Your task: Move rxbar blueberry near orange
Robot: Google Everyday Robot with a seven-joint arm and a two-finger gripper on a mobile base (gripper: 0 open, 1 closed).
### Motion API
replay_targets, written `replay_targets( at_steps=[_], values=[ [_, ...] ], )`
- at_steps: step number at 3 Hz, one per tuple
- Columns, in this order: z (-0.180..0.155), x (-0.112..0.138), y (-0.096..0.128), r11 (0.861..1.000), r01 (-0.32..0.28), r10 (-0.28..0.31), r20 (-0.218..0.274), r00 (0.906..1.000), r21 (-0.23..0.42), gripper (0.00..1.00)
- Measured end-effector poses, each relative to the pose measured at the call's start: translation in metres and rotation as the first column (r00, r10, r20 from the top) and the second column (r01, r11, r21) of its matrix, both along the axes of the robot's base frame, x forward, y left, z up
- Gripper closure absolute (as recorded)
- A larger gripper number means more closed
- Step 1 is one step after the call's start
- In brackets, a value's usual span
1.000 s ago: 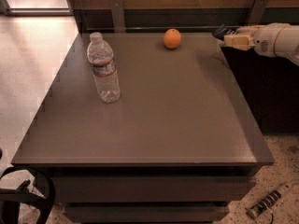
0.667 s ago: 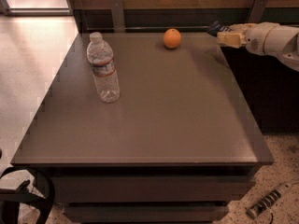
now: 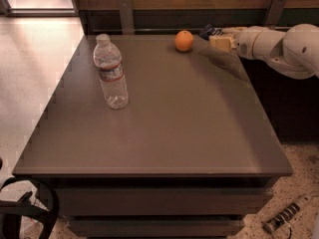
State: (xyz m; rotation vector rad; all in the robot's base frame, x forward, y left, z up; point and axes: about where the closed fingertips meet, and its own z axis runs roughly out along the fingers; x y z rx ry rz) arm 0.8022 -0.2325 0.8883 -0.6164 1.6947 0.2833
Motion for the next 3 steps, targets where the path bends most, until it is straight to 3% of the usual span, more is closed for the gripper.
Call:
replay_targets(
  at_steps=[3],
  values=[
    [-0.0005, 0.0005, 0.0041, 1.000, -0.011, 0.011, 0.000, 0.9999, 0.004, 0.08]
  ],
)
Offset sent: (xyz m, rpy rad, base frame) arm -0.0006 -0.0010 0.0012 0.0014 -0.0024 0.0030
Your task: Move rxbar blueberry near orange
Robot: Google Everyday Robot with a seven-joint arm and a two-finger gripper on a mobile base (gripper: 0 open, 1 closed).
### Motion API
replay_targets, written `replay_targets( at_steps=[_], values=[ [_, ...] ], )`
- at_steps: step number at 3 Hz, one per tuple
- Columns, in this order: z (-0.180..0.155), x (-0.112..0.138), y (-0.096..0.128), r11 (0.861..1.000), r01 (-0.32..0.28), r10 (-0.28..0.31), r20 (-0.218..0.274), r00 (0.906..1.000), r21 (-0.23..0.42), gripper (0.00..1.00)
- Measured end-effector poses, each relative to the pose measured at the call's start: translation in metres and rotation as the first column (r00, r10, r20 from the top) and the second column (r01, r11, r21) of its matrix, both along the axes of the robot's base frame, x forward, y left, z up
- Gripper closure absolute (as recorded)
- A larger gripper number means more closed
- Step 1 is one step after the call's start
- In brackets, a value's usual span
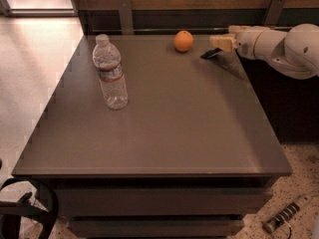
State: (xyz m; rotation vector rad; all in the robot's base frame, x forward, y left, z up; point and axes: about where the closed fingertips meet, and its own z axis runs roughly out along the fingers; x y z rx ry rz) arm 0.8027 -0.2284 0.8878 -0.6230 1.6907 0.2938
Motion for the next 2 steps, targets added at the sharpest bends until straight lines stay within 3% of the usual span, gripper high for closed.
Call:
replay_targets(
  at_steps=[1, 2],
  values=[
    [-0.0007, 0.0005, 0.0022, 1.000, -0.003, 0.003, -0.001, 1.0000, 0.001, 0.00],
    [-0.0008, 0.0006, 0.0023, 1.000, -0.003, 0.003, -0.001, 1.0000, 0.001, 0.00]
  ],
)
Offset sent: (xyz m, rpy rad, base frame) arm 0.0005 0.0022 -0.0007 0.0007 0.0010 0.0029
